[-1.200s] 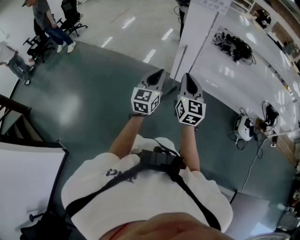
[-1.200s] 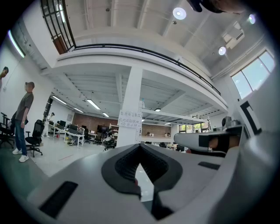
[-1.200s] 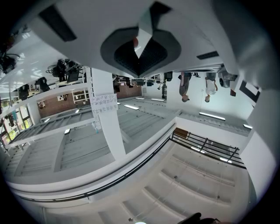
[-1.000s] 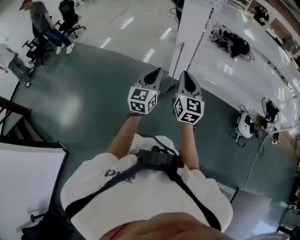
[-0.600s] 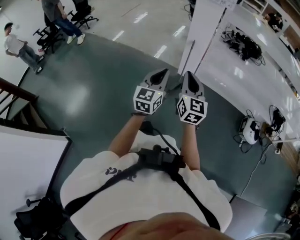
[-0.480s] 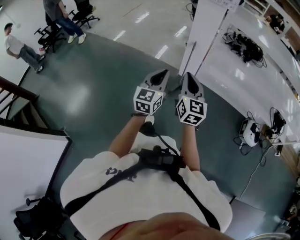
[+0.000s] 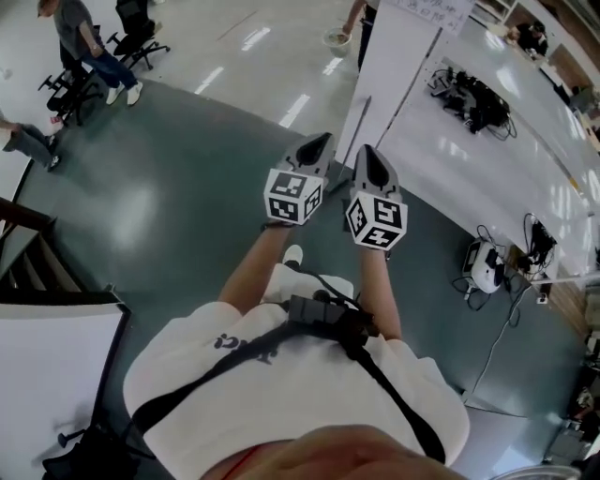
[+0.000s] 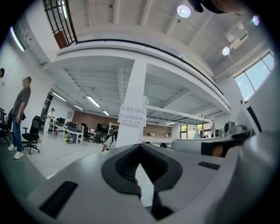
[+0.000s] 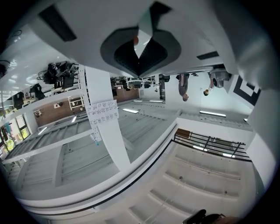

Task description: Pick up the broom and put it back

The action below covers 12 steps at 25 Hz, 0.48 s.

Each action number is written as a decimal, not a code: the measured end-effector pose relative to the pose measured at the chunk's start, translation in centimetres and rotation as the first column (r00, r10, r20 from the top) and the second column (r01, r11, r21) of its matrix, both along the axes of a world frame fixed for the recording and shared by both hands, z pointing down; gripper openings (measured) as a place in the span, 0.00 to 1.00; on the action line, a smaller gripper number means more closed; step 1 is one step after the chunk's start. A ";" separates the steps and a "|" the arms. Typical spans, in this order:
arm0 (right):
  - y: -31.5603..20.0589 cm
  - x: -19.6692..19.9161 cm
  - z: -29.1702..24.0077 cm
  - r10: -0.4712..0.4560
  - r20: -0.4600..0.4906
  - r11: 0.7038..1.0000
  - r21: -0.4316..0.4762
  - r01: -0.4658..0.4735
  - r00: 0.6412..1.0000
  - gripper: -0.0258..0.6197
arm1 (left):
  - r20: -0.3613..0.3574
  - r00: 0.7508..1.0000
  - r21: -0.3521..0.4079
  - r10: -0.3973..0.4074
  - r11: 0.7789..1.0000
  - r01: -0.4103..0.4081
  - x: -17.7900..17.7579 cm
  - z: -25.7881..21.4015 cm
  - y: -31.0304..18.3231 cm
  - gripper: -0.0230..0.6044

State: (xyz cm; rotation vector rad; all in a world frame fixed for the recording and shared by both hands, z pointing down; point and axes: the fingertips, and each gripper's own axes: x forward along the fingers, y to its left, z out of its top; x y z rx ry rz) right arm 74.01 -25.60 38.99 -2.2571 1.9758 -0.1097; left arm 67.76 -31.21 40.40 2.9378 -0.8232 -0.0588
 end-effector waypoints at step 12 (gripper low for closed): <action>-12.6 10.0 2.3 0.064 0.032 0.996 -0.065 -0.062 0.997 0.05 | 0.003 0.999 -0.042 0.040 0.998 -0.040 9.8 1.3 -13.3 0.05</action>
